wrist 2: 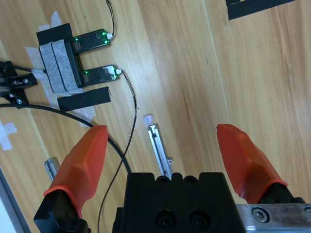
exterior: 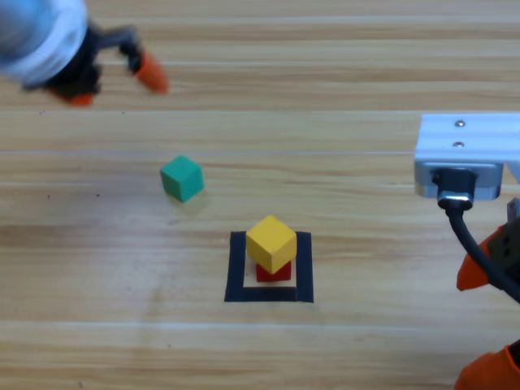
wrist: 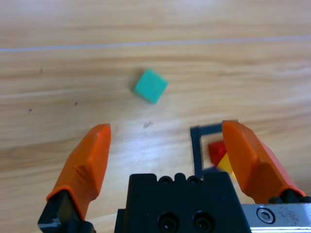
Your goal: Stack the blocks in the rectangular block: red at the bottom, yellow in the middle, green on top
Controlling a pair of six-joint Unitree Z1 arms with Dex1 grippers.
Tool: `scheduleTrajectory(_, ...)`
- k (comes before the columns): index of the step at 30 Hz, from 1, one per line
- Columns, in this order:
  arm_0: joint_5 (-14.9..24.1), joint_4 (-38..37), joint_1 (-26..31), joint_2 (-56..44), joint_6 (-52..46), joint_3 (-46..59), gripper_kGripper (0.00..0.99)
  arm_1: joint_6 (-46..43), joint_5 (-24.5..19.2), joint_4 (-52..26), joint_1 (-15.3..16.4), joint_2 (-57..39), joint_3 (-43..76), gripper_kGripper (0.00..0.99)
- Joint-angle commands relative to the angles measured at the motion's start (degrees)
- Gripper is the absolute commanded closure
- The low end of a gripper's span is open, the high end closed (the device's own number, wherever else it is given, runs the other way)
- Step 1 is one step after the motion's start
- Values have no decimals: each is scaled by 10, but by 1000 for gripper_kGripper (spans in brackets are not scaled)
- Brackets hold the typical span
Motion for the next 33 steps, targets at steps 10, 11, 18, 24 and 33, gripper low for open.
scheduleTrajectory(10,57,64,-50,196,-246,-143,31,-6,19,-23,-15,-9,14,0)
scheduleTrajectory(11,63,80,-52,208,-268,-163,31,-6,19,-23,-14,-8,15,0)
scheduleTrajectory(18,86,240,-65,331,-399,-369,31,-8,23,-28,-15,-4,16,0)
scheduleTrajectory(24,84,260,-65,360,-421,-396,31,-14,38,-31,-14,4,24,0)
scheduleTrajectory(33,100,305,-62,367,-460,-391,31,-25,57,-43,-14,8,34,0)
